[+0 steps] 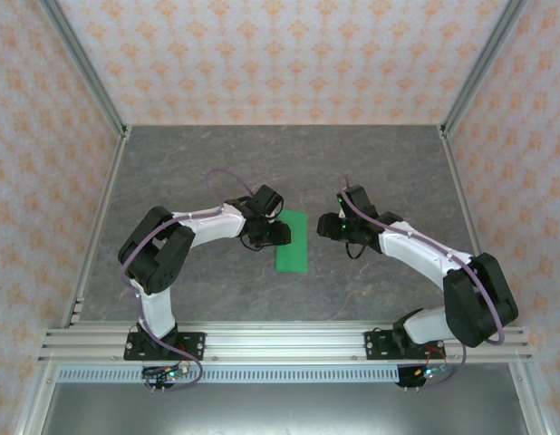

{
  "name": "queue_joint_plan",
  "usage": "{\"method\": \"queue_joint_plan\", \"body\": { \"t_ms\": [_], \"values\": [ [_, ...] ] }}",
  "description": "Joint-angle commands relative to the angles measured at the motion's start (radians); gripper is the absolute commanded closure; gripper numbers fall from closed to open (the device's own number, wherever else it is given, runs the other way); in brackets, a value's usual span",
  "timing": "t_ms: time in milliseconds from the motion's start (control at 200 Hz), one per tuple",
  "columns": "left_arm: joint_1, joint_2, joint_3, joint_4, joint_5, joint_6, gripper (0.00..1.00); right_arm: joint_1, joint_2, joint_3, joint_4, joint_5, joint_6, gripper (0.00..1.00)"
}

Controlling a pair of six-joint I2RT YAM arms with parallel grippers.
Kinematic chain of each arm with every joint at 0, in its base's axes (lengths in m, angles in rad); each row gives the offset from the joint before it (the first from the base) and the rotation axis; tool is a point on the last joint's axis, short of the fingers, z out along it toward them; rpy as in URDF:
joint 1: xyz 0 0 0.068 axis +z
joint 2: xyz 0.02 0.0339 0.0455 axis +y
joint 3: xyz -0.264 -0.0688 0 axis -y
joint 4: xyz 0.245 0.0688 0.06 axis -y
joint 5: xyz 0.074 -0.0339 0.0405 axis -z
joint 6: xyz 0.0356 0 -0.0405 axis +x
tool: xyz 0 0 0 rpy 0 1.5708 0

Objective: Fold a paper plane with a square sheet of paper (fold left side to right side)
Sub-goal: Hold the square sheet of paper at the center of the table.

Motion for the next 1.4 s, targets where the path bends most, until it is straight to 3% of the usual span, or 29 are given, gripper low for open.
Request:
{"method": "queue_joint_plan", "body": {
  "t_ms": [0,560,646,881,1391],
  "values": [
    [-0.015,0.076,-0.006,0.002,-0.024,0.024,0.5,0.008,-0.024,-0.012,-0.012,-0.001,0.009,0.49],
    [-0.015,0.075,-0.001,-0.003,-0.032,0.021,0.49,0.014,0.0,-0.01,0.025,-0.052,0.029,0.51],
    [-0.015,0.075,-0.002,-0.004,-0.032,0.019,0.5,0.016,0.026,-0.021,0.087,-0.12,0.06,0.58],
    [-0.015,0.074,-0.003,-0.003,-0.033,0.019,0.49,0.033,0.154,-0.024,0.237,-0.237,0.141,0.94],
    [-0.017,0.068,-0.006,-0.002,-0.034,0.018,0.49,0.073,0.338,0.044,0.198,-0.204,0.142,0.96]
  ]
}}
